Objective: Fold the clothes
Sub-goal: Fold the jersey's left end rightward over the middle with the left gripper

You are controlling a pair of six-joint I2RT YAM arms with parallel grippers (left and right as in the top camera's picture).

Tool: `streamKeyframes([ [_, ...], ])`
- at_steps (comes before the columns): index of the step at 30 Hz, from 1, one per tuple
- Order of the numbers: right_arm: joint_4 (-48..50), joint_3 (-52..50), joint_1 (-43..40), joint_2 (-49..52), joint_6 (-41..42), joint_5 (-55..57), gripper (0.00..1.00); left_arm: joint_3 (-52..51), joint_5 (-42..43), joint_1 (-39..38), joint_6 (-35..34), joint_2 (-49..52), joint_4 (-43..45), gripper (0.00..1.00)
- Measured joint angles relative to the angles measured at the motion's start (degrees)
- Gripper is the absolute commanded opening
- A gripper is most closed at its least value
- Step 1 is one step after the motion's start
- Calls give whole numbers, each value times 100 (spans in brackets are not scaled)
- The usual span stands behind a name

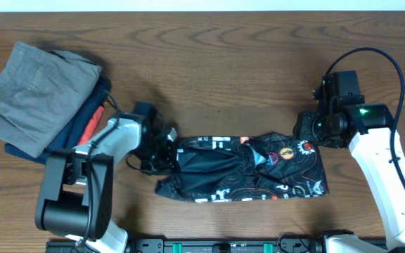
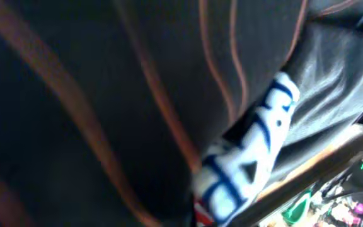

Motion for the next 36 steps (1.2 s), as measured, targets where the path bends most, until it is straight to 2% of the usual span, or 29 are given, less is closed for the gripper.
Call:
streamKeyframes([
  [10,-131,0,-105,0,-7,243,58,2065,-1224,1349,-39,7,-1604,6],
  [15,-162,0,-238,2,-17,313,57,2540,-1318,1440,-109,7,-2212,6],
  [20,-175,0,-319,2,-20,323,58,2559,-986,907,-166,7,-2511,6],
  [28,-201,0,-321,2,-66,326,58,2559,-627,-802,-455,7,-2476,6],
  [36,-238,0,-321,2,-107,326,57,2559,-562,-2081,-1209,7,-1698,6],
])
